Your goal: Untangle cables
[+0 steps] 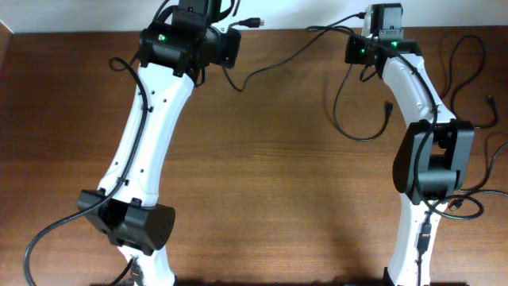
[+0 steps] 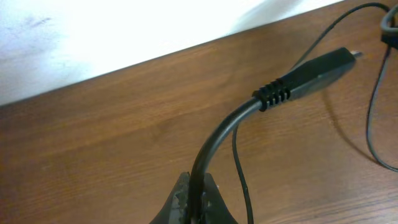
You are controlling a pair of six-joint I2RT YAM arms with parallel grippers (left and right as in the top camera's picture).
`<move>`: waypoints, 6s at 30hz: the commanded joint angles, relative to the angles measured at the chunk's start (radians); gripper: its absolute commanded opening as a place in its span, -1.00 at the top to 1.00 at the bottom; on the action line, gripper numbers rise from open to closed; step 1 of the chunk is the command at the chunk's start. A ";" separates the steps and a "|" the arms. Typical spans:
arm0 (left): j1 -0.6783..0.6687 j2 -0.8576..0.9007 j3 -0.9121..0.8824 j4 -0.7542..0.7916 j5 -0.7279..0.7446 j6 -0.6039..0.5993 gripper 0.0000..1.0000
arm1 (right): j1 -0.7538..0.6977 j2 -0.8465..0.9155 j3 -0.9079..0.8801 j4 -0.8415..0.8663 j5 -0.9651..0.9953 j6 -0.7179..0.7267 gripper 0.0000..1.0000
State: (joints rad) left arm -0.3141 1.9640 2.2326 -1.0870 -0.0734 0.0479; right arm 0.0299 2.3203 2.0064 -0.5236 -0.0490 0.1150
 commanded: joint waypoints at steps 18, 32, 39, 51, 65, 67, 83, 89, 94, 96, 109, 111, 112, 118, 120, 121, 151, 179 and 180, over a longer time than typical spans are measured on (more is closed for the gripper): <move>0.043 0.095 0.161 0.071 0.039 -0.075 -0.98 | 0.129 0.000 0.146 -0.299 -0.105 -0.172 -0.98; 0.242 0.095 0.326 -0.014 -0.234 -0.156 -0.98 | 0.565 0.003 0.136 -0.885 -0.320 -0.752 -0.98; 0.247 0.095 0.326 -0.068 -0.239 -0.121 -0.98 | 0.565 0.010 -0.156 -0.735 -0.363 -1.061 -0.98; 0.248 0.095 0.326 -0.111 -0.238 -0.100 -0.98 | 0.565 -0.007 -0.099 -0.778 -0.362 -1.030 -0.93; 0.248 0.095 0.325 -0.138 -0.238 -0.099 -0.98 | 0.564 -0.006 -0.185 -0.502 -0.165 -0.970 -0.99; 0.248 0.095 0.325 -0.138 -0.238 -0.099 -0.98 | 0.564 -0.006 -0.257 -0.462 -0.168 -0.970 -0.99; 0.252 0.095 0.321 -0.161 -0.238 -0.100 -0.98 | 0.259 -0.037 0.201 -0.589 -0.160 -0.678 0.92; 0.252 0.095 0.321 -0.168 -0.238 -0.100 -0.98 | 0.072 -0.034 0.089 -0.624 -0.150 -0.663 0.92; 0.252 0.095 0.321 -0.168 -0.238 -0.100 -0.98 | -0.070 -0.034 0.045 -0.617 -0.149 -0.657 0.92; 0.252 0.095 0.321 -0.164 -0.238 -0.100 -0.97 | -0.098 -0.031 0.011 -0.600 -0.172 -0.657 0.92; 0.252 0.095 0.321 -0.180 -0.237 -0.100 -0.98 | -0.015 -0.197 0.163 -0.698 -0.231 -0.656 -0.83; 0.252 0.095 0.321 -0.225 -0.238 -0.100 -0.98 | -0.010 -0.357 0.319 -0.784 -0.231 -0.598 -0.86; 0.252 0.095 0.321 -0.240 -0.238 -0.100 -0.98 | -0.010 -0.394 0.326 -0.805 -0.231 -0.586 -0.86; 0.252 0.095 0.321 -0.239 -0.238 -0.100 -0.98 | -0.010 -0.662 0.326 -0.886 -0.232 -0.543 -0.86; 0.252 0.095 0.321 -0.239 -0.238 -0.100 -0.98 | -0.010 -0.682 0.326 -0.882 -0.232 -0.543 -0.88; 0.252 0.095 0.321 -0.239 -0.238 -0.100 -0.98 | -0.010 -0.682 0.326 -0.877 -0.232 -0.542 -0.88; 0.252 0.095 0.321 -0.239 -0.238 -0.100 -0.98 | -0.024 -1.744 -1.284 0.118 -0.040 -0.526 -0.89; 0.252 0.095 0.321 -0.239 -0.238 -0.100 -0.98 | -0.025 -2.317 -2.001 0.459 -0.093 -0.526 -0.90; 0.252 0.095 0.321 -0.239 -0.238 -0.100 -0.98 | -0.025 -2.317 -2.001 0.459 -0.093 -0.526 -0.90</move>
State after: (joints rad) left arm -0.0696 2.0594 2.5435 -1.3277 -0.3038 -0.0677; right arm 0.0090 0.0147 0.0147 -0.0624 -0.1547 -0.4156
